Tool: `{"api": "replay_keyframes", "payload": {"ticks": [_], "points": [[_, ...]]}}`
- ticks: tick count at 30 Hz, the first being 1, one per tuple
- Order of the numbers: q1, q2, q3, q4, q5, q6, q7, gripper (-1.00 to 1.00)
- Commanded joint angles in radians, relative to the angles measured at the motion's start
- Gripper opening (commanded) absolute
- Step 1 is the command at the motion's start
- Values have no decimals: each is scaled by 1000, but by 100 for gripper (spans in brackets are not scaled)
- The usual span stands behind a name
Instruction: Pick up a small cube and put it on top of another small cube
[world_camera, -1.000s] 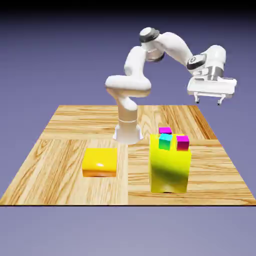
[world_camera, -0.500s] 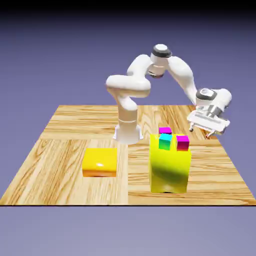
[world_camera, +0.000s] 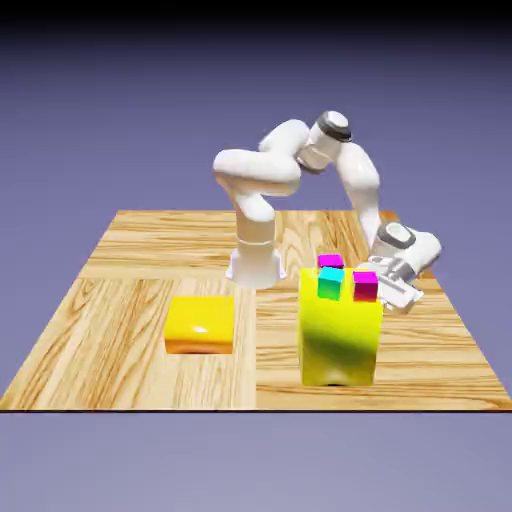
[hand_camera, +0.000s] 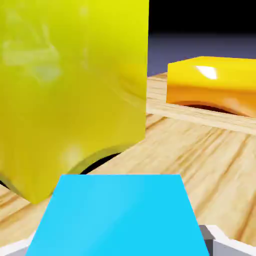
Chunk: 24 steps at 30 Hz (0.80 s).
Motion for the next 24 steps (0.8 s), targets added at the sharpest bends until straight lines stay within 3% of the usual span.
{"api": "replay_keyframes", "payload": {"ticks": [1, 15, 20, 21, 24], "points": [[-22, 17, -36, 5, -24, -12, -16, -100], [-421, 212, -487, 66, -449, -239, -190, -100], [-431, 209, -449, -73, -429, -92, -163, -100], [-431, 209, -449, -73, -429, -92, -163, 100], [-425, 211, -468, -1, -439, -168, -177, 100]]}}
